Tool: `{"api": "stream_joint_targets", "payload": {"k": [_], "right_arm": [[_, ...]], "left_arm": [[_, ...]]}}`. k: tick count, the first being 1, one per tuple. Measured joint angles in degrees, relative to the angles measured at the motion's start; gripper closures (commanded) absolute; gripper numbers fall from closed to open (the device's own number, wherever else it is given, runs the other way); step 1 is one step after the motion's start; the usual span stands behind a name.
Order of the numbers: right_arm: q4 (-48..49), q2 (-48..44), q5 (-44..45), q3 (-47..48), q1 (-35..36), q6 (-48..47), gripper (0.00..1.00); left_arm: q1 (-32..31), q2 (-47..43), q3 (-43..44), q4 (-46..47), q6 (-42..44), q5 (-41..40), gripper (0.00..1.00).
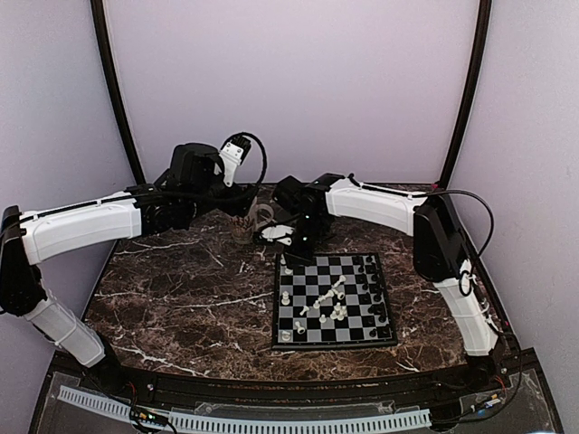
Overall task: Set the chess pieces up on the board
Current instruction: Place the knight on b1, then move the knight to g1.
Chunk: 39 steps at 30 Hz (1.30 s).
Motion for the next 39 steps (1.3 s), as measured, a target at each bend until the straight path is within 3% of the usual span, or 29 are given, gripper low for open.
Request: {"api": "stream_joint_targets", "payload": {"k": [12,20,29,31,35,39], "right_arm": [[-0.2,1.4,-0.3,1.8,0.0,0.2,0.93],[-0.3,1.6,-0.4,2.1,0.0,1.0,0.75],[-0.1,-2.5,-0.5,-1.9,-0.3,1.8,0.69],[0.2,-8.3,-1.0,-7.2,-0.8,1.7,0.69],[3.0,-21.0,-3.7,-17.7,-4.4,1.6,0.68],[7.7,-32.9,-7.8,-29.9,-11.7,1.4,0.68]], "left_arm": [[0.0,0.0,0.0,0.0,0.6,0.0,0.15],[0.0,0.0,0.0,0.0,0.7,0.0,0.16],[0.0,0.0,0.0,0.0,0.7,0.0,0.16],[0.0,0.0,0.0,-0.2,0.7,0.0,0.21],[0.0,0.6,3.2,-5.6,0.0,2.3,0.49],[-0.3,0.8,6.0,-11.5,-1.0,9.0,0.55]]}}
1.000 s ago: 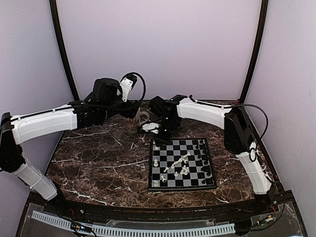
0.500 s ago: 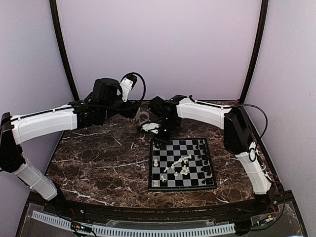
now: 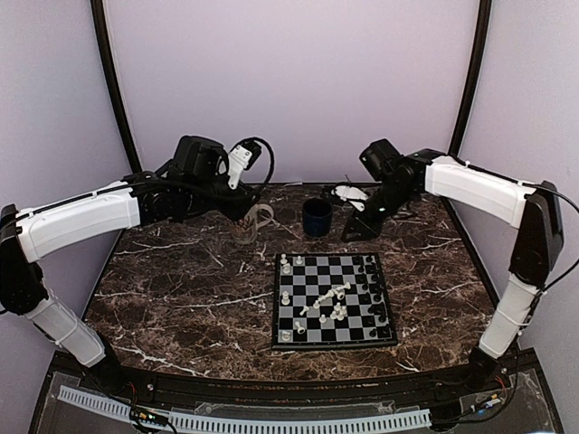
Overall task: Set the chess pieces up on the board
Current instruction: Move the knight to g1.
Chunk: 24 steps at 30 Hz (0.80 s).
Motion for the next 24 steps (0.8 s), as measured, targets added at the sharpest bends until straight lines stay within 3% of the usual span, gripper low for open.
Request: {"api": "stream_joint_targets", "payload": {"k": [5,10,16,24], "right_arm": [[7.9,-7.9,-4.9,-14.2,-7.9,0.5,0.68],[11.9,-8.7,-8.8,-18.9,-8.3,0.5,0.68],[15.8,-9.0,-12.3,-19.4,-8.3,0.5,0.69],[17.0,-9.4,-12.9,-20.8,-8.3,0.2,0.68]], "left_arm": [[-6.0,0.0,-1.9,-8.2,1.1,8.5,0.57],[-16.0,0.0,-5.1,-16.3,3.7,16.7,0.56],[-17.7,1.9,-6.7,-20.8,5.2,22.7,0.55],[-20.3,10.7,-6.7,-21.6,8.0,23.4,0.51]]}}
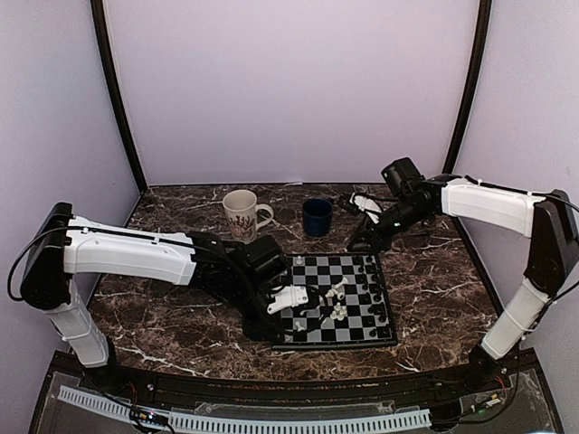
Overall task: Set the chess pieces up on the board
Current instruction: Move the knight to g1.
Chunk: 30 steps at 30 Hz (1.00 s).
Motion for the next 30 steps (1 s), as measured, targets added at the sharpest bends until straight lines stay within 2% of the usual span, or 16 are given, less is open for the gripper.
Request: {"api": "stream_joint_targets", "payload": {"k": [12,19,24,30], "right_arm": [[0.3,-2.1,-0.2,-0.2,0.0,-0.2,0.68],[0.3,-2.1,-0.3,-0.2,0.0,-0.3,0.68],[0.3,-2.1,-0.4,-0.2,0.0,-0.4,0.69],[0.3,-1.3,-0.6,-0.2,0.0,-0.4,0.69]], "left_arm": [[-0.5,6.5,2.9,3.1,4.7,-2.7,0.58],[-0.5,7.7,3.0,3.1,6.5,-3.1,0.72],[-0.6,8.5,3.5,2.8,7.5,-4.2,0.76],[-0.6,9.2,3.5,2.8,7.7,-6.6,0.78]]}}
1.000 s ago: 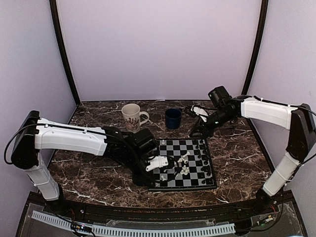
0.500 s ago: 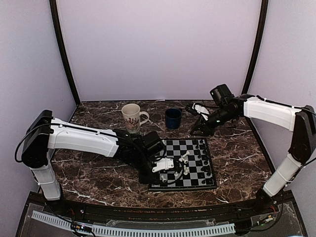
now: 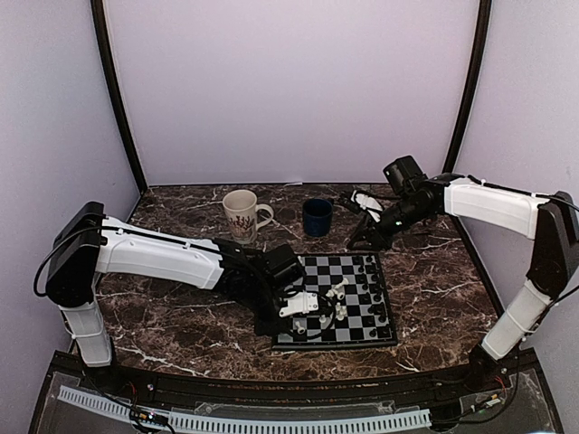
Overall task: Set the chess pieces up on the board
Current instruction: Move the knight to g1.
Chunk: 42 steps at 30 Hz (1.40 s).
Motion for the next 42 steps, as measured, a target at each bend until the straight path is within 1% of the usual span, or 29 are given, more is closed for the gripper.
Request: {"api": "stream_joint_targets", "payload": {"k": [16,25,28,36,39,42], "right_arm": [[0.0,0.3,0.0,0.0,0.0,0.0,0.69],[0.0,0.3,0.0,0.0,0.0,0.0,0.69],[0.0,0.3,0.0,0.0,0.0,0.0,0.69],[-0.5,0.3,-0.2,0.0,0.0,0.0,0.68],[-1.2,0.3,-0.2,0.3,0.0,0.0,0.67],[-2.8,0.2,-0.3,1.2,0.0,0.1,0.67]], "left_arm": [[0.0,0.8,0.2,1.1,0.0,-4.1,0.79],[0.0,0.9,0.4,2.2,0.1,-4.7,0.79],[0.0,1.2,0.9,2.4,0.1,-4.6,0.76],[0.0,0.7,1.1,2.6,0.0,-4.5,0.59],[0.0,-1.7,1.1,2.5,-0.3,-4.6,0.57],[0.3,-6.7,1.0,2.8,-1.0,-4.9,0.58]]}}
